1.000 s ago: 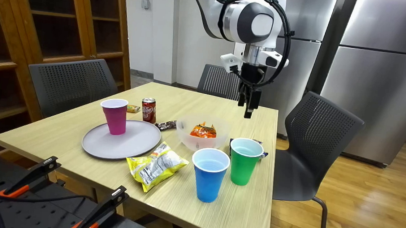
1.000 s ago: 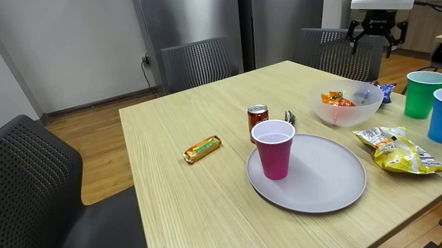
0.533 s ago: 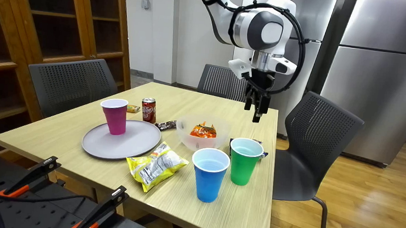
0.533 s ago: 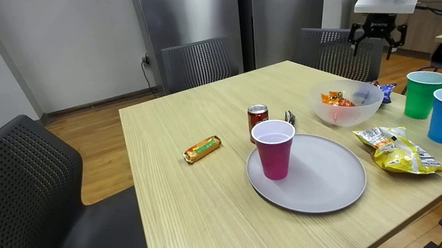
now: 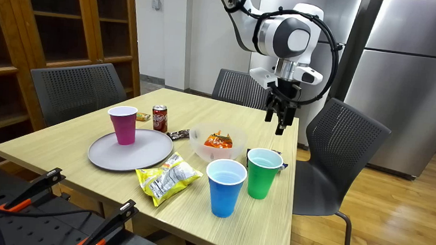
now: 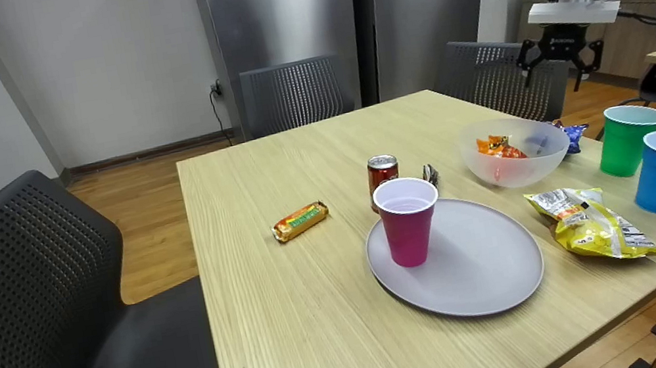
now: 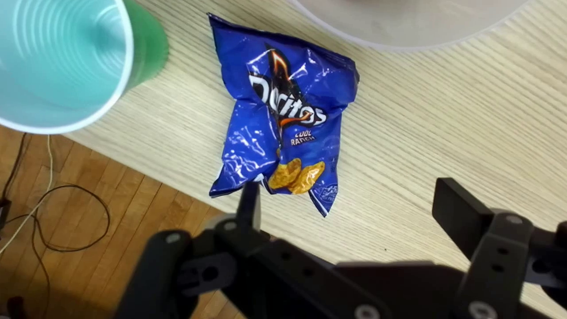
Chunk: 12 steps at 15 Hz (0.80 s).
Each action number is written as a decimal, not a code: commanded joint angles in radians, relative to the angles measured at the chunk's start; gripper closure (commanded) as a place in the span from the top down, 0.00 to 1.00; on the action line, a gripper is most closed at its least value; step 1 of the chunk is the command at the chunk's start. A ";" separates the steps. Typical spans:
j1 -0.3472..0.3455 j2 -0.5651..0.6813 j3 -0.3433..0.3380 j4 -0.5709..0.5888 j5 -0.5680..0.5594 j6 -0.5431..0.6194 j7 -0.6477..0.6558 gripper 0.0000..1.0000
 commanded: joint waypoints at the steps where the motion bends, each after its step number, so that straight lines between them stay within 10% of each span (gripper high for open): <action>1: -0.035 0.037 0.025 0.077 0.016 -0.066 -0.045 1.00; 12: -0.058 0.087 0.043 0.136 0.036 -0.133 -0.056 1.00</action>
